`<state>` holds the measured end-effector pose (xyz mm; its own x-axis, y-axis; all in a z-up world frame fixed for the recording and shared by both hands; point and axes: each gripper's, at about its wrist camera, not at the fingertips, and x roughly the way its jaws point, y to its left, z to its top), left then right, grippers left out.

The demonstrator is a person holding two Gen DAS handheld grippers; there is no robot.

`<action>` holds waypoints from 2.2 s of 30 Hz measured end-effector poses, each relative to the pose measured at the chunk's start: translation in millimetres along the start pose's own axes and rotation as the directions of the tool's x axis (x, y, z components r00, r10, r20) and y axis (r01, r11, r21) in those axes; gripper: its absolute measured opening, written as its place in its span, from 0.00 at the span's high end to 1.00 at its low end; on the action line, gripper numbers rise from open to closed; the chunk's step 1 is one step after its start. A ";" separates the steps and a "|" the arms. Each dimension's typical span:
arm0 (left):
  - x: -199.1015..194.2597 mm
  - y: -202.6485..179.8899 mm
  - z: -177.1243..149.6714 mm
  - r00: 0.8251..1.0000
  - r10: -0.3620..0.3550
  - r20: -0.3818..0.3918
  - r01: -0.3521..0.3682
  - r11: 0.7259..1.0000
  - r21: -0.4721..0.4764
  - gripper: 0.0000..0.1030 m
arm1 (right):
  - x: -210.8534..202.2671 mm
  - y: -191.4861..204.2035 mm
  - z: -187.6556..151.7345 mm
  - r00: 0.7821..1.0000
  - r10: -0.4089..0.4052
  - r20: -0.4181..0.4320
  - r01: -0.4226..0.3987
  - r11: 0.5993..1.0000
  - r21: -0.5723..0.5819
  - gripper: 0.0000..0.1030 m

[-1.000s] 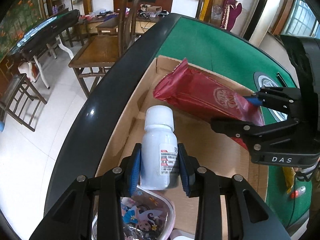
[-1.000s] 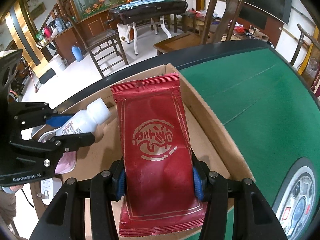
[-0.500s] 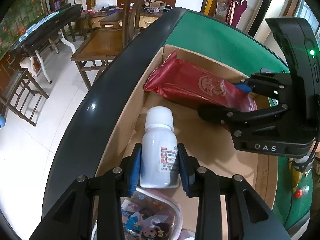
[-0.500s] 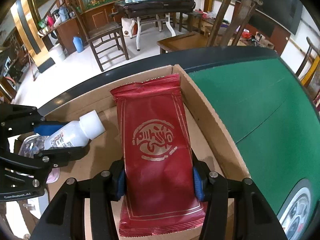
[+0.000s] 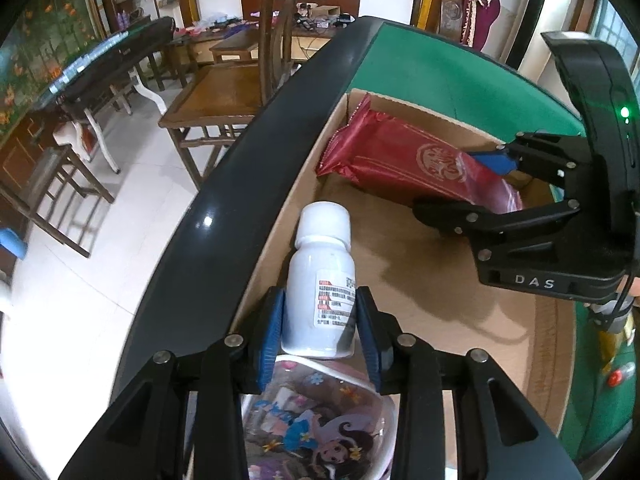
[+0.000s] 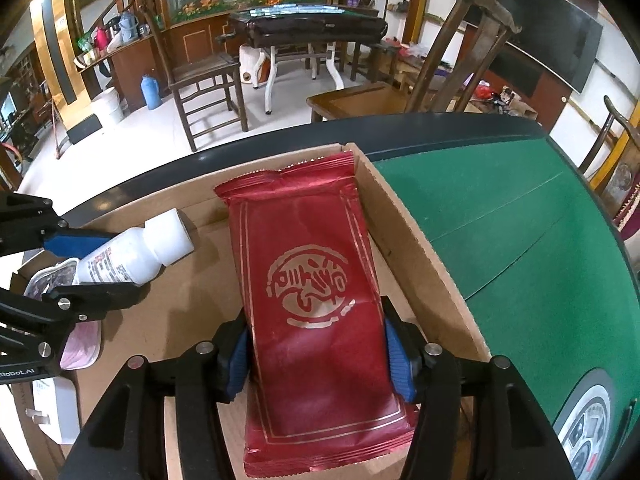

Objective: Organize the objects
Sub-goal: 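Lower the red bag into the tray with the right gripper while the left lowers the bottle, both open, then move both grippers back over the scattered items on the green table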

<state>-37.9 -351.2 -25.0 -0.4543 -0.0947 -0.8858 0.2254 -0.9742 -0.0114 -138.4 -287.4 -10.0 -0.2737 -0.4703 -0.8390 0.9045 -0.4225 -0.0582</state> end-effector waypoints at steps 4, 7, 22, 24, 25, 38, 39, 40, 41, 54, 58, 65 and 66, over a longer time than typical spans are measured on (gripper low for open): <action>-3.0 -3.6 1.0 0.999 0.044 0.009 -0.044 0.999 0.027 0.65 | -9.3 -2.0 -2.3 0.999 0.013 0.043 -0.015 0.999 0.036 0.23; -10.7 -10.3 1.9 0.995 0.092 0.035 -0.094 0.993 0.066 0.64 | -21.0 -2.7 -4.6 0.997 0.024 0.069 -0.028 0.998 0.056 0.18; -87.5 0.3 -27.0 0.979 0.065 0.195 -0.056 0.997 -0.053 0.32 | -169.6 -5.4 -125.1 0.945 -0.095 0.314 -0.015 0.943 0.333 0.00; -92.5 -0.8 -35.4 0.978 0.037 0.205 -0.024 0.998 -0.062 0.29 | -184.5 -12.6 -155.5 0.940 -0.111 0.323 -0.027 0.918 0.395 0.00; -92.9 -2.8 -37.9 0.979 0.027 0.203 -0.015 0.998 -0.063 0.29 | -191.9 -15.1 -174.5 0.938 -0.128 0.323 -0.027 0.900 0.435 0.00; -86.2 -84.9 -43.5 0.977 -0.156 0.143 0.146 0.986 0.078 0.27 | -271.6 -41.3 -327.5 0.900 -0.320 0.295 0.021 0.709 0.705 0.00; -79.0 -91.7 -37.5 0.979 -0.163 0.124 0.152 0.984 0.093 0.27 | -275.2 -42.7 -328.1 0.893 -0.326 0.309 0.012 0.705 0.709 0.00; -70.3 -96.6 -29.7 0.979 -0.176 0.101 0.166 0.981 0.101 0.27 | -277.7 -44.5 -328.6 0.887 -0.327 0.327 -0.002 0.705 0.709 0.00; -59.2 -100.8 -19.9 0.978 -0.195 0.069 0.188 0.977 0.099 0.27 | -278.8 -44.8 -331.0 0.883 -0.326 0.338 -0.010 0.706 0.708 0.00; -1.9 -125.0 42.8 0.965 -0.263 0.020 0.263 0.965 -0.003 0.27 | -274.9 -57.5 -352.1 0.878 -0.336 0.340 -0.011 0.696 0.718 0.00; -41.2 -142.8 24.8 0.972 -0.214 0.097 0.210 0.976 0.053 0.27 | -277.7 -61.5 -360.7 0.874 -0.349 0.340 -0.015 0.679 0.734 0.00; -64.3 -198.8 -29.0 0.947 -0.319 0.032 0.316 0.946 0.072 0.27 | -274.2 -65.8 -366.5 0.865 -0.351 0.358 -0.037 0.667 0.744 0.00; -60.7 -210.7 -35.1 0.946 -0.324 0.010 0.322 0.943 0.085 0.27 | -273.7 -65.8 -366.3 0.864 -0.349 0.362 -0.040 0.670 0.741 0.00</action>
<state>-27.5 -132.9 15.0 -0.5112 0.2238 -0.8298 -0.0067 -0.9665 -0.2566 -3.3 152.9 25.3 -0.6705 -0.5396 -0.5091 0.3745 -0.8386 0.3957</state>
